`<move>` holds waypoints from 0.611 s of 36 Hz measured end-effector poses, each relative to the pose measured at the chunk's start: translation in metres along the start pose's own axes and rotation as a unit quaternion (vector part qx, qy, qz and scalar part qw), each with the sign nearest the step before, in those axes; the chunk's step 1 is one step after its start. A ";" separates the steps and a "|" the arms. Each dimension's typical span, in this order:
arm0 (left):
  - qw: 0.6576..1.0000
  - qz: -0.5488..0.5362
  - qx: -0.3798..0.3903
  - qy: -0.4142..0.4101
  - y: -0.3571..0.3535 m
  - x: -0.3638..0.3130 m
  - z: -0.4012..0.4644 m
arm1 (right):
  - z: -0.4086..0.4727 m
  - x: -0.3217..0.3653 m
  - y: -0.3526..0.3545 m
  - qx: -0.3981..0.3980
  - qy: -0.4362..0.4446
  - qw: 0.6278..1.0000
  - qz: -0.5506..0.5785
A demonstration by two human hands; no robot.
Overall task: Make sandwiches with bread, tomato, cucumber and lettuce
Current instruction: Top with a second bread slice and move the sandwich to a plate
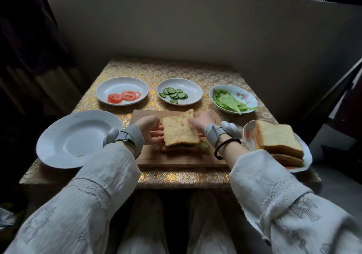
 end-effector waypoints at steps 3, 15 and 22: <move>1.000 0.005 0.001 0.003 0.002 0.000 0.001 | 0.003 -0.004 -0.002 -0.002 0.004 1.000 -0.007; 0.995 0.093 -0.027 -0.011 -0.003 0.005 0.004 | 0.009 -0.013 0.000 -0.042 -0.019 0.998 -0.032; 0.995 0.100 -0.005 0.008 -0.008 0.002 0.001 | 0.012 -0.018 0.001 0.033 -0.060 0.997 0.020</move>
Point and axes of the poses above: each hand's wrist, its own z-axis towards the middle knuckle, its own y-axis out of the back of the hand, x = y × z, the point moved 1 cm from there along z, towards the middle knuckle, and after that the axes turned 14 degrees about -y, right-handed, at the moved point
